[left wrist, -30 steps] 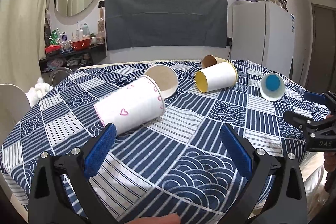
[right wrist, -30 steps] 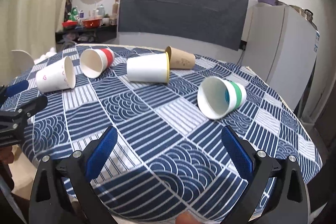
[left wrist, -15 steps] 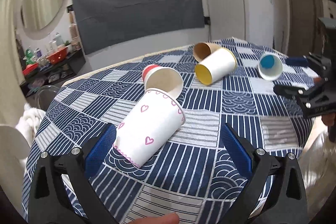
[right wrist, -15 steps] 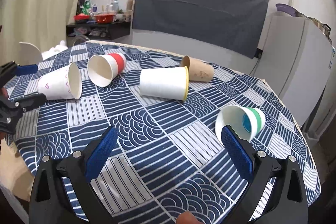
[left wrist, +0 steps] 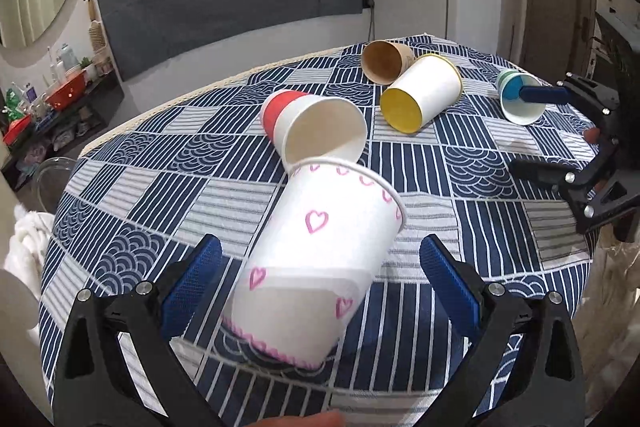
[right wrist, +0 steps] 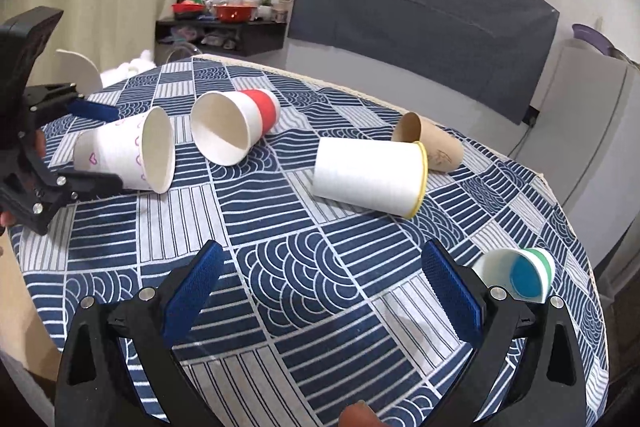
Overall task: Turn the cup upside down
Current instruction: 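Move the right tool toward the pink-heart cup lying on its side, then close the right gripper around the pink-heart cup's body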
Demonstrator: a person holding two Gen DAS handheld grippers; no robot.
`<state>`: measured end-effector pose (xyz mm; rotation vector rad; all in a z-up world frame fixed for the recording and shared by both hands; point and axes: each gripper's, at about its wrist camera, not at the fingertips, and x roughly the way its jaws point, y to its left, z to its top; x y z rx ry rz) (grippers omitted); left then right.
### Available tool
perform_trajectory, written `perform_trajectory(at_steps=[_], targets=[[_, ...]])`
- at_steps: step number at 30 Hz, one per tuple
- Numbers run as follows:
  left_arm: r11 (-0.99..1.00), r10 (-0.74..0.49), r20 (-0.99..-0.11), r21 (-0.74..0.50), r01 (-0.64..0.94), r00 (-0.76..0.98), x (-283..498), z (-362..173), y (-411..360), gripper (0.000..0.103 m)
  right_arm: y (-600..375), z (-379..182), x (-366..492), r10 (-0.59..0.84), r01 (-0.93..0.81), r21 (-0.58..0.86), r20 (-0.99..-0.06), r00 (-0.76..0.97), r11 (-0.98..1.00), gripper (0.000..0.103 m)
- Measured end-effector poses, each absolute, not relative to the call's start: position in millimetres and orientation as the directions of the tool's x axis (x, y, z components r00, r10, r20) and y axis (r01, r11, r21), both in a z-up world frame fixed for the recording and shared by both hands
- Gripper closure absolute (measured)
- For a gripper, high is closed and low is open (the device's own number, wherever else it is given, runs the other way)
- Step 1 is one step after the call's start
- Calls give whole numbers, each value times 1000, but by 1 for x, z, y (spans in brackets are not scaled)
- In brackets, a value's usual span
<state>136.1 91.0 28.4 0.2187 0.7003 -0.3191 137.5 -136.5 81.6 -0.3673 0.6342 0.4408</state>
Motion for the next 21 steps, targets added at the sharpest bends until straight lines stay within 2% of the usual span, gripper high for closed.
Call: perform_trajectory(at_steps=[1,2,3,6,21], targets=[[924,-213,-675,95,370,706,141,27,90,7,-135,80,139,281,-501,-190,-639,716,844,8],[923,-208,-684,100,372,699,144,25,89,21,-134,78,140,285,-505,-187,-641,713,843,8],[922,-197,-697,107,372,690,148,23,87,29,-134,77,141,289,-508,-184,-642,710,841,8],[919,-190,-700,121,376,688,148,23,80,35,-136,76,141,290,-508,-187,-637,714,841,8],[794,-313,-691,186,579,652,157,46,-19,36,-217,106,138,171,-359,-216,-590,789,908,8]])
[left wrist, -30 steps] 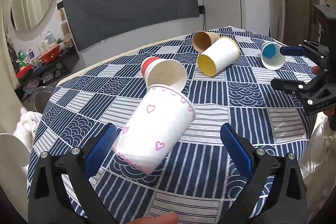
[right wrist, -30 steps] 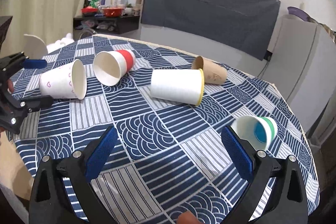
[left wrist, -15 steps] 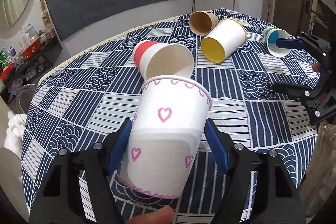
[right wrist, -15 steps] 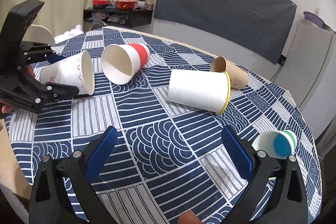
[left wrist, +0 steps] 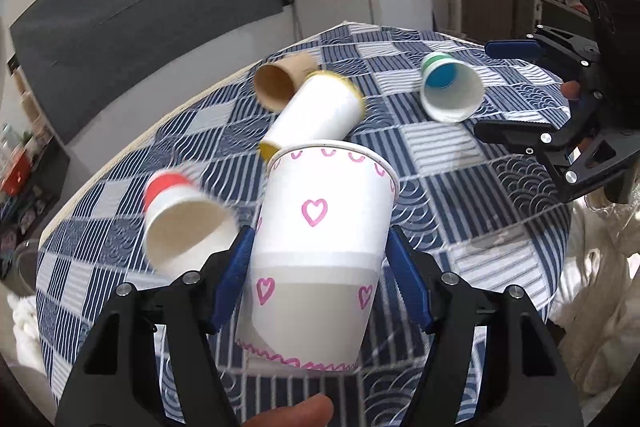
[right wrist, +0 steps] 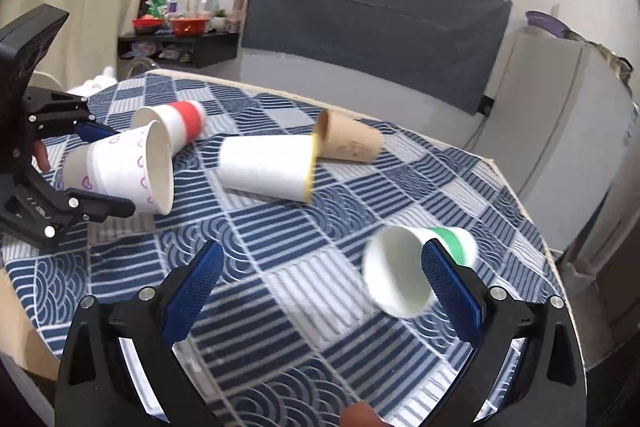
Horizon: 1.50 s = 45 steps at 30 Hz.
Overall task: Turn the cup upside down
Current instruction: 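Close the right gripper around the pink-heart cup's body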
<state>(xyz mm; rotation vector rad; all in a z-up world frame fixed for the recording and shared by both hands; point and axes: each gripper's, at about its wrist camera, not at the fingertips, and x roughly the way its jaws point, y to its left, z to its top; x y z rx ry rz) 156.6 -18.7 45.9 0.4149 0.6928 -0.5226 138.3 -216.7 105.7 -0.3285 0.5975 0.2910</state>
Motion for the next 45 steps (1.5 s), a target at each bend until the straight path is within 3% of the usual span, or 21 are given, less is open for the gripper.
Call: perform_trajectory(at_steps=[17,18,20,28,40,45], targets=[[672,-393,-737,178,719,550,183,25,-110,35,-290,100,143,46,-241,-232,-624,780,942,8],[672,-388,-737,185,717,553,184,23,-112,31,-291,100,144,45,-239,-230,-625,780,943,8],[667,-387,-743,183,722,546,184,20,-112,14,-291,99,144,43,-239,-233,-626,779,943,8],[669,-411,-727,170,723,551,175,28,-105,6,-283,101,139,38,-254,-270,-613,789,929,8],[721,-337,-706,232,653,623,135,27,-64,6,-258,108,127,97,-418,-359,-650,754,835,8],[769,-320,-723,179,614,612,125,23,-31,6,-238,106,122,165,-554,-401,-682,712,730,8]])
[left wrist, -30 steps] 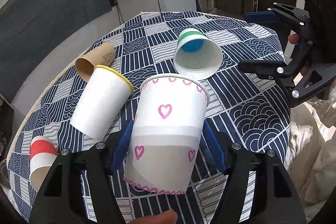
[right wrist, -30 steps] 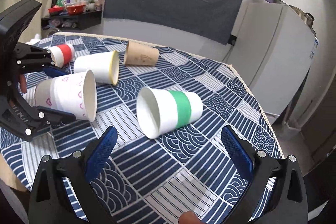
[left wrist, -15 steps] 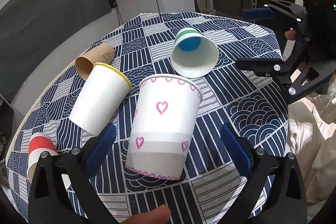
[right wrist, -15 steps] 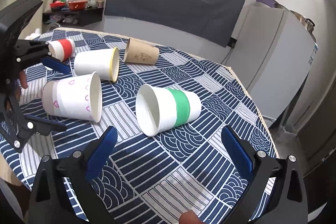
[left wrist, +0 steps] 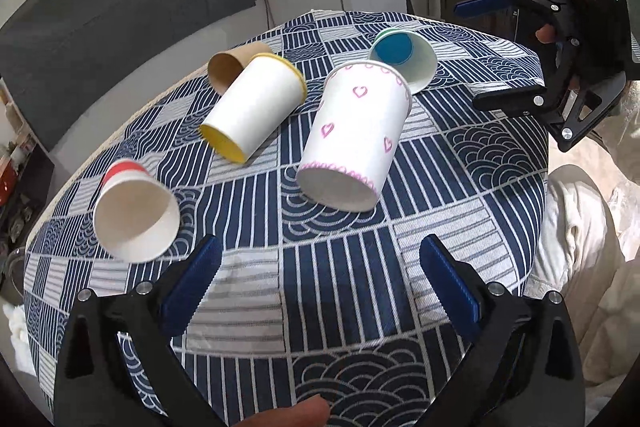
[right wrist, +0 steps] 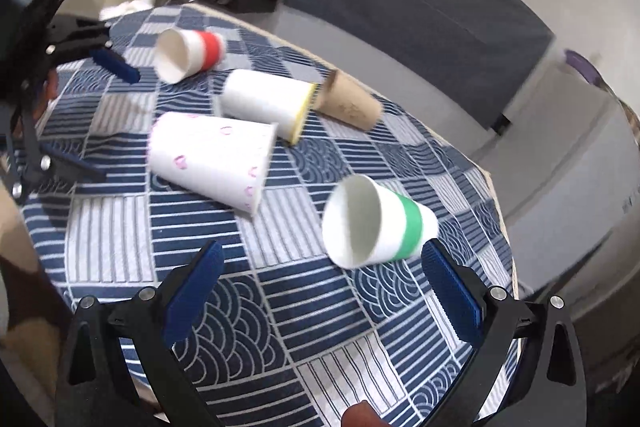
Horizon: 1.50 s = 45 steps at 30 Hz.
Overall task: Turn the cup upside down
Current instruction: 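Close the right gripper around the pink-heart cup's body, then lift the pink-heart cup with the right gripper and rotate it rim-down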
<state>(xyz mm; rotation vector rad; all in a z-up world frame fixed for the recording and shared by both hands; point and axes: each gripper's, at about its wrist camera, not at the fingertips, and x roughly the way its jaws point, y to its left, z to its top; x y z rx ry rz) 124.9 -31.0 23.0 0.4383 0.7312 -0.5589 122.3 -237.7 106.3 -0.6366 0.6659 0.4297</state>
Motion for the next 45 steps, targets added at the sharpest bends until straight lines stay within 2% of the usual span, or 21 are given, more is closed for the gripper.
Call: perform_trajectory(at_steps=[7,15,19,25,30,39,40,41,42,43,45], targets=[[832,-256,-730,168,529,633,108,11,15,6,-200,107,134,213,-686,-451,-725,655,571,8],[852,-271,-729,123,509,629,92,6,43,6,-153,105,146,270,-847,-474,-806,527,240,8],[847,-296,-736,93,524,609,96,7,41,6,-129,96,149,198,-877,-476,-855,479,66,9],[830,-337,-753,45,555,565,109,9,33,6,-107,88,154,46,-918,-378,-926,375,-117,10],[820,-340,-763,46,571,550,124,10,16,6,-100,77,160,-43,-927,-320,-941,334,-196,10],[798,-413,-710,20,603,570,127,21,2,6,-100,65,165,-75,-925,-273,-951,301,-264,10],[797,-414,-705,24,603,576,128,22,0,6,-96,63,170,-77,-924,-273,-950,303,-269,13],[796,-416,-705,23,605,574,128,22,-2,6,-96,61,170,-77,-922,-272,-950,303,-275,28],[792,-417,-709,24,610,569,129,21,-4,6,-95,60,171,-79,-923,-266,-951,298,-280,36],[788,-417,-710,28,615,567,128,21,-7,6,-91,58,173,-82,-925,-255,-954,288,-281,41],[782,-416,-711,37,622,567,126,20,-10,6,-86,56,178,-90,-931,-239,-958,273,-276,43]])
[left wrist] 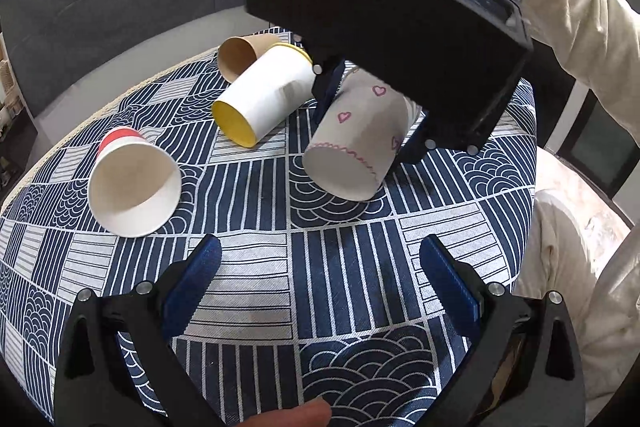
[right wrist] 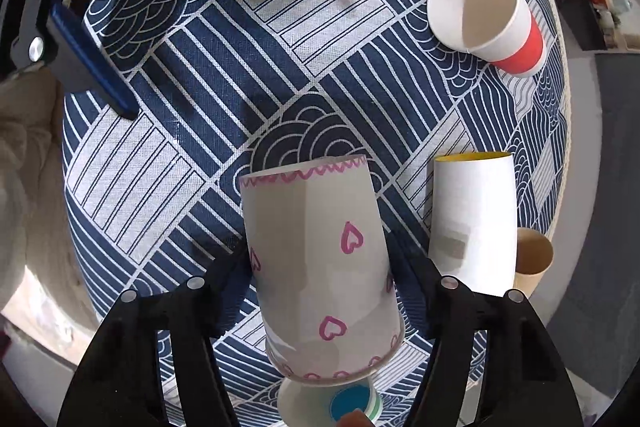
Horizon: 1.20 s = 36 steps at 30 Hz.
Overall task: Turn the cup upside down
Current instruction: 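Lift the pink-heart cup with the right gripper and rotate it rim-down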
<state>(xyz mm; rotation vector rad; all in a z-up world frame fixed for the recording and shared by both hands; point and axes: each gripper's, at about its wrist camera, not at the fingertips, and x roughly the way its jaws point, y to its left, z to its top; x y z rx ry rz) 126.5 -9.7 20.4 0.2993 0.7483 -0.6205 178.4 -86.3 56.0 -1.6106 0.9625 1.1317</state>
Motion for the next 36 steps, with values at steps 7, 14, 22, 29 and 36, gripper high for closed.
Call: perform_trajectory(at_steps=[7,14,22,29,36], targets=[[797,-419,-694,27,603,586,127,20,-6,6,-88,79,176,35,-950,-212,-977,210,-227,44],[841,-387,-667,28,541,636,127,20,11,6,-86,98,181,336,-981,-185,-929,157,-53,44],[900,-338,-615,9,435,712,117,20,30,6,-95,105,204,634,-929,19,-736,237,370,43],[924,-314,-594,-11,383,741,110,22,31,6,-102,95,206,641,-801,127,-678,360,585,43],[946,-272,-572,-9,325,774,106,24,26,6,-114,92,197,500,-630,48,-656,565,775,43]])
